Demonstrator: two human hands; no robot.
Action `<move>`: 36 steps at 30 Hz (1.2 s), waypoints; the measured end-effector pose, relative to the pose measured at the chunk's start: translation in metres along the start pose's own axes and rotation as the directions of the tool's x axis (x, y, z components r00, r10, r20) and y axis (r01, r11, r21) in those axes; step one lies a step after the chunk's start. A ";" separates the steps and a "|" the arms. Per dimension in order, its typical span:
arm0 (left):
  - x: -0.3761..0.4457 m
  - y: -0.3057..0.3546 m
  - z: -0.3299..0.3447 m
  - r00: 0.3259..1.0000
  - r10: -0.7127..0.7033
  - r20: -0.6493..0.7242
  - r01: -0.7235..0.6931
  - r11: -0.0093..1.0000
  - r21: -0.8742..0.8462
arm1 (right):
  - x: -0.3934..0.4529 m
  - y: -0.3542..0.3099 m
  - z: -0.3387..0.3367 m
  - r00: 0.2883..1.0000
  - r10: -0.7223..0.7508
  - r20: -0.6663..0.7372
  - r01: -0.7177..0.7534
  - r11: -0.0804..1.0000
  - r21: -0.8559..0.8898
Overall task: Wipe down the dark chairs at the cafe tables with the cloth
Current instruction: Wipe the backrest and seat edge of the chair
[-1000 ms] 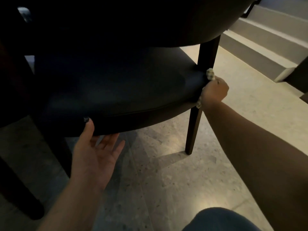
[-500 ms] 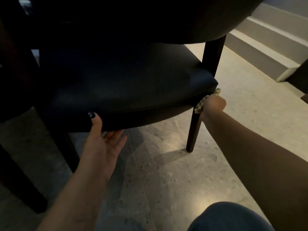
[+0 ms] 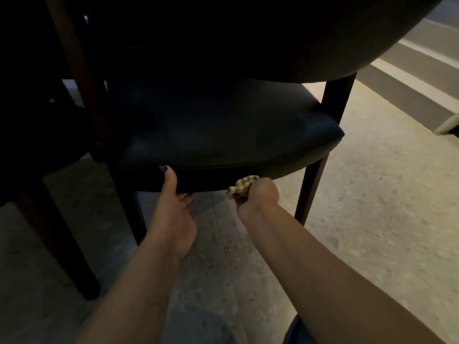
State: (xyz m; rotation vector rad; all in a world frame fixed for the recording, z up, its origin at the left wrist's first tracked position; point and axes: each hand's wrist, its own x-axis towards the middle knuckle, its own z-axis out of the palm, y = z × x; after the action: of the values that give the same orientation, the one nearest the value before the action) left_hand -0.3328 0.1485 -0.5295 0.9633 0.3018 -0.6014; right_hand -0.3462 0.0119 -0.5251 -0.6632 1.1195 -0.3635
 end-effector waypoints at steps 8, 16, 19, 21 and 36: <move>-0.007 0.027 -0.035 0.993 0.074 -0.093 -0.101 0.941 -0.323 | -0.069 0.014 0.021 0.945 0.126 0.301 -0.068 0.978 -0.195; -0.005 0.020 -0.048 0.999 0.023 -0.030 -0.034 0.885 -0.465 | -0.122 0.057 -0.007 0.544 -0.370 0.753 0.839 0.244 -0.486; -0.008 0.019 -0.042 0.993 0.079 -0.083 -0.108 0.891 -0.440 | -0.110 0.070 -0.004 0.006 -0.433 0.902 0.946 -0.290 -0.145; -0.002 0.015 -0.042 0.980 0.169 -0.103 -0.198 0.853 -0.483 | -0.091 0.064 0.007 -0.223 -0.244 0.944 0.871 -0.485 0.081; -0.004 0.012 -0.021 0.986 0.047 -0.159 -0.087 0.963 -0.255 | 0.027 -0.053 -0.037 -0.269 0.413 0.870 0.361 -0.794 0.488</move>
State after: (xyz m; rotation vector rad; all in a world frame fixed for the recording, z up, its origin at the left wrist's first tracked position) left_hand -0.3287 0.1724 -0.5312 0.7622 0.4705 -0.4144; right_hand -0.3664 -0.0549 -0.5196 2.5714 1.0912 0.4428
